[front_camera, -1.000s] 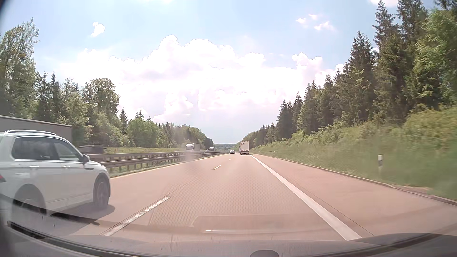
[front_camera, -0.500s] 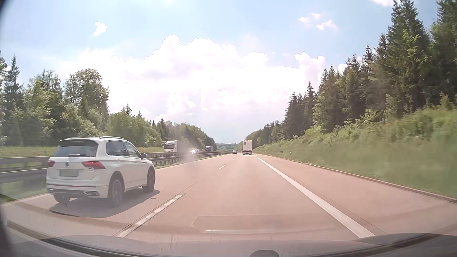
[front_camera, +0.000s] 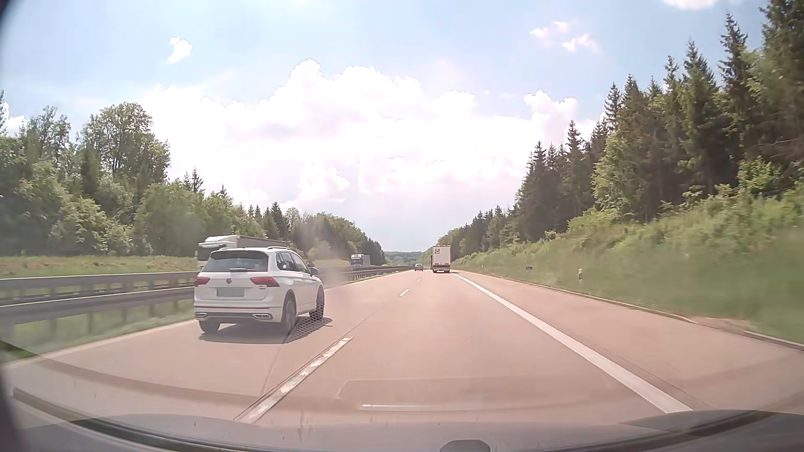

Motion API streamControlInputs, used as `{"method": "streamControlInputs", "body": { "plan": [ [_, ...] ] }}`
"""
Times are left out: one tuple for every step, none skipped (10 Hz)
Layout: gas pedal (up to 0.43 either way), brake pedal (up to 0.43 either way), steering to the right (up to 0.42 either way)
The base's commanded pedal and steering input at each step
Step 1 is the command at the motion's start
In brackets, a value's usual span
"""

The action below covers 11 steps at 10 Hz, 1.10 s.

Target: Follow the waypoints while adhering to traffic rules and regulations

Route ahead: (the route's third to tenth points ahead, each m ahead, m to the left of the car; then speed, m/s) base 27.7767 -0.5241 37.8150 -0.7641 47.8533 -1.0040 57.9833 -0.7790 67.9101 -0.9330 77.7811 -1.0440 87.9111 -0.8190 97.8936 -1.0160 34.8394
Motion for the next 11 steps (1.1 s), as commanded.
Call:
{"method": "streamControlInputs", "body": {
  "plan": [
    [0.268,0.0,-0.006],
    [0.268,0.0,-0.006],
    [0.268,0.0,-0.005],
    [0.268,0.0,-0.005],
    [0.268,0.0,-0.005],
    [0.268,0.0,-0.004],
    [0.268,0.0,-0.004],
    [0.268,0.0,-0.003],
    [0.268,0.0,-0.003],
    [0.268,0.0,-0.003],
    [0.268,0.0,-0.003]
  ]
}}
